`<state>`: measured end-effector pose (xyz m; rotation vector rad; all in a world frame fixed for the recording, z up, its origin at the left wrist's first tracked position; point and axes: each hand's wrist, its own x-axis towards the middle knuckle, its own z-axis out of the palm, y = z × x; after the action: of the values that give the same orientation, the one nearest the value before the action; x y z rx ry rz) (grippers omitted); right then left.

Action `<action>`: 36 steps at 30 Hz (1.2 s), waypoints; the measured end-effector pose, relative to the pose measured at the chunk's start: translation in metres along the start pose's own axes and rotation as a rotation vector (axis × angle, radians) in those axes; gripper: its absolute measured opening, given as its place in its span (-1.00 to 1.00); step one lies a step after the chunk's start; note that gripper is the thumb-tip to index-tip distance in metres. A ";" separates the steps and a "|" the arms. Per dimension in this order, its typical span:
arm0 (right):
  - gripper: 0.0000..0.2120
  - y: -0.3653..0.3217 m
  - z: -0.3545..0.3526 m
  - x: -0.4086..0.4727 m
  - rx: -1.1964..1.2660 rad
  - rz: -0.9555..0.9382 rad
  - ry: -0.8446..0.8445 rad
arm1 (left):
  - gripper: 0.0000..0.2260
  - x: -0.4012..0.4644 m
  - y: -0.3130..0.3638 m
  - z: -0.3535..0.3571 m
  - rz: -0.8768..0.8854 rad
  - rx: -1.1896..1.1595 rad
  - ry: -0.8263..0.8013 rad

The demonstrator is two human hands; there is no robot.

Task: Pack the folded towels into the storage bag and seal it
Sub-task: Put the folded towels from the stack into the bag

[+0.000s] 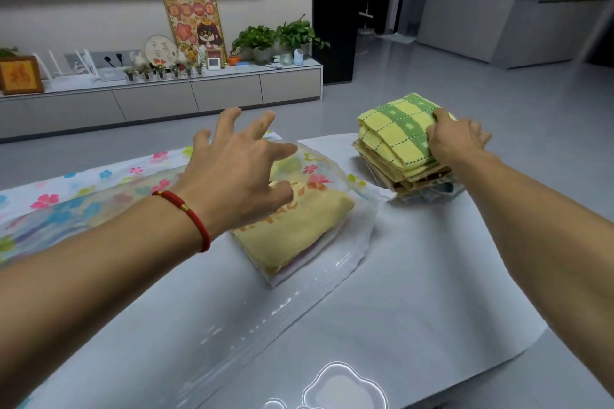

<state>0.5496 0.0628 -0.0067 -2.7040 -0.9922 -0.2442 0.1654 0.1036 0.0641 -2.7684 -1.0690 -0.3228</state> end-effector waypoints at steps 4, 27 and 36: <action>-0.73 -0.003 -0.002 0.011 -0.026 -0.031 0.115 | -0.44 0.000 0.000 -0.001 -0.004 0.001 0.011; -0.73 -0.034 -0.144 -0.232 0.971 -0.240 -1.248 | -0.47 -0.082 -0.056 -0.049 -0.160 0.102 -0.199; -0.61 -0.172 -0.047 -0.259 1.410 -0.141 -1.041 | -0.44 -0.062 -0.058 -0.080 -0.213 0.117 -0.191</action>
<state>0.2389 0.0172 0.0062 -1.2903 -0.9303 1.3883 0.0700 0.0889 0.1289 -2.6270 -1.3853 -0.0182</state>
